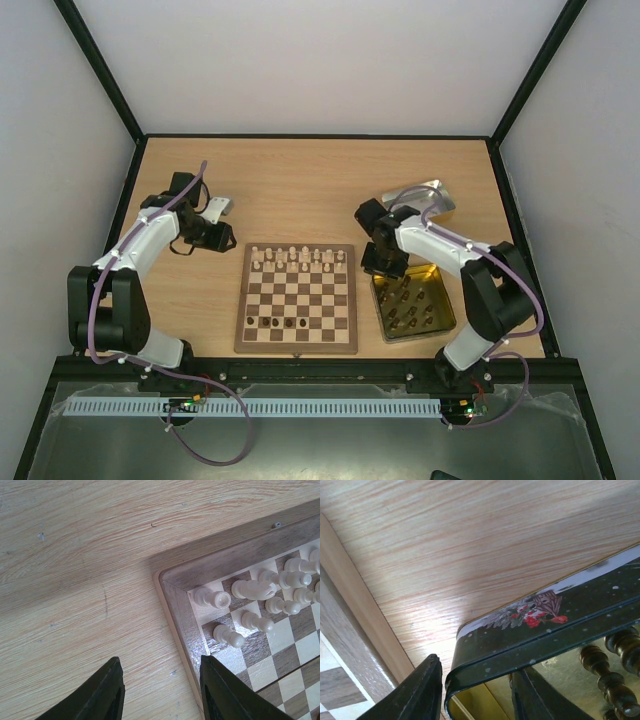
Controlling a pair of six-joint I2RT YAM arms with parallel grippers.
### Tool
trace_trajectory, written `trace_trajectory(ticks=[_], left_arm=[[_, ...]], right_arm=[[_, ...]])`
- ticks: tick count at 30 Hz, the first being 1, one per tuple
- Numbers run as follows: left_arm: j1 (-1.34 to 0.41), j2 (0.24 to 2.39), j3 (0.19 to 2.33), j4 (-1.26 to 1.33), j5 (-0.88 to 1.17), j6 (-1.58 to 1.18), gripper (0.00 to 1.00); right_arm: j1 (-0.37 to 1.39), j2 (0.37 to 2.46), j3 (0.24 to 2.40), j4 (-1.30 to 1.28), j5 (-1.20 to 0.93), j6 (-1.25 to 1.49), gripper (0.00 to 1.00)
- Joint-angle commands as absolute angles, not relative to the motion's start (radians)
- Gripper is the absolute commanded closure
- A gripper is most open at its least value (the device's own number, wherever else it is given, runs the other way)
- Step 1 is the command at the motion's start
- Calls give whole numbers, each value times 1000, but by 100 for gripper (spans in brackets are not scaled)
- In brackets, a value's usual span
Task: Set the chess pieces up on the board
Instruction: Move the storage box to the center of the board.
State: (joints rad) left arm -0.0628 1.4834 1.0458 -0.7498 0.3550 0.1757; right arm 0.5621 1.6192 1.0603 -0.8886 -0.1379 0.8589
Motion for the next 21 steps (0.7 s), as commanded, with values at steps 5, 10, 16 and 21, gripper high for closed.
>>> trace_trajectory(ticks=[5,10,16,21], left_arm=[[-67,1491,1037,-750,354,182,57],[-67,1494,1035,-749,353,183,57],[-67,1494,1035,-749,350,183,57],[-67,1494,1034,-749,348,183,57]], right_arm=[[558,1662,1121,-911,-105,838,64],[558,1690,1149,-904,-107,838,64],[558,1741,1200,-899,-109,836,64],[558,1774,1244,-901,-100,833,64]])
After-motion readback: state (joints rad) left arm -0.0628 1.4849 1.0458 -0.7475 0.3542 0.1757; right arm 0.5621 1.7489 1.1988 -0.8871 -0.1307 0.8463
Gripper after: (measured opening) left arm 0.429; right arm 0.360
